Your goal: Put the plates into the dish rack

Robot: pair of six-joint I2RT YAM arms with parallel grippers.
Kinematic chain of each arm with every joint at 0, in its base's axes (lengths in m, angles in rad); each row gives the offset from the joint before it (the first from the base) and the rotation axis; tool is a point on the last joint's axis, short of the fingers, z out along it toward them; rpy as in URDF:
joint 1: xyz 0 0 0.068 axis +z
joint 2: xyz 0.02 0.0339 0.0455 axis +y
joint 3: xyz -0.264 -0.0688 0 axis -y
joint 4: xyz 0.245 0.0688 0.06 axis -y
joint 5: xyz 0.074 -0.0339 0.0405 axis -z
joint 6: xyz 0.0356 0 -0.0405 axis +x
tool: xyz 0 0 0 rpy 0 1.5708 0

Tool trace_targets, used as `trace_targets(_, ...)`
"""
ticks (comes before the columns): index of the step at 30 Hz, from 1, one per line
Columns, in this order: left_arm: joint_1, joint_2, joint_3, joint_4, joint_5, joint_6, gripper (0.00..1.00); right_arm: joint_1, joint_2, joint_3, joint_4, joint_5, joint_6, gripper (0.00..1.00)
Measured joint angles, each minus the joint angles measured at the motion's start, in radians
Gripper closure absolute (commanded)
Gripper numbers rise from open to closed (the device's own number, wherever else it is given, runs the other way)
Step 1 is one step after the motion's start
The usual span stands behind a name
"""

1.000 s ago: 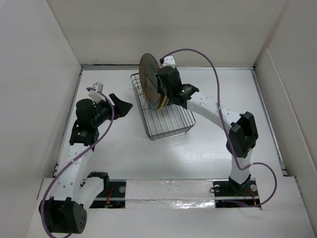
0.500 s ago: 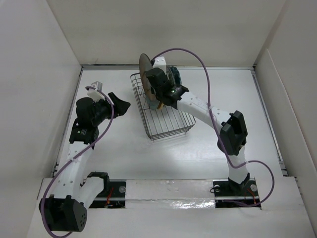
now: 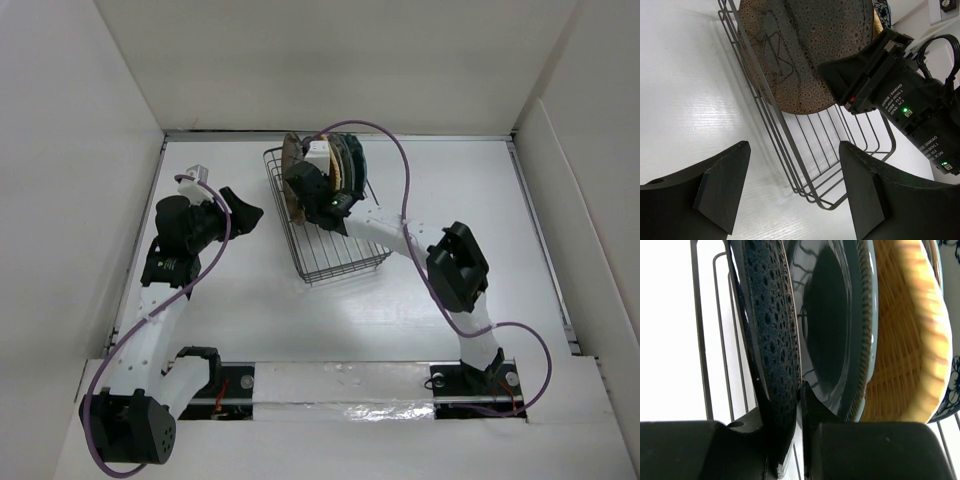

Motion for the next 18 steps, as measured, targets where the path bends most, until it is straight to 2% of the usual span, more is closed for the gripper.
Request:
trace_targets(1, 0.000, 0.000, 0.000, 0.000, 0.000, 0.000, 0.31, 0.000, -0.006, -0.017, 0.012, -0.002, 0.005, 0.58)
trace_targets(2, 0.000, 0.000, 0.000, 0.000, 0.000, 0.000, 0.31, 0.002, -0.012, -0.029, 0.027, 0.000, 0.013, 0.32)
trace_targets(5, 0.000, 0.000, 0.000, 0.000, 0.000, 0.000, 0.31, 0.013, -0.040, -0.046, 0.086, -0.026, 0.027, 0.01)
trace_targets(11, 0.000, -0.001, 0.000, 0.001, -0.004, 0.003, 0.31, 0.025, -0.191, -0.085, 0.128, -0.040, -0.001, 0.00)
trace_targets(18, 0.000, -0.028, 0.000, 0.005, -0.012, 0.007, 0.32, -0.025, -0.539, -0.328, 0.207, -0.047, -0.030, 0.00)
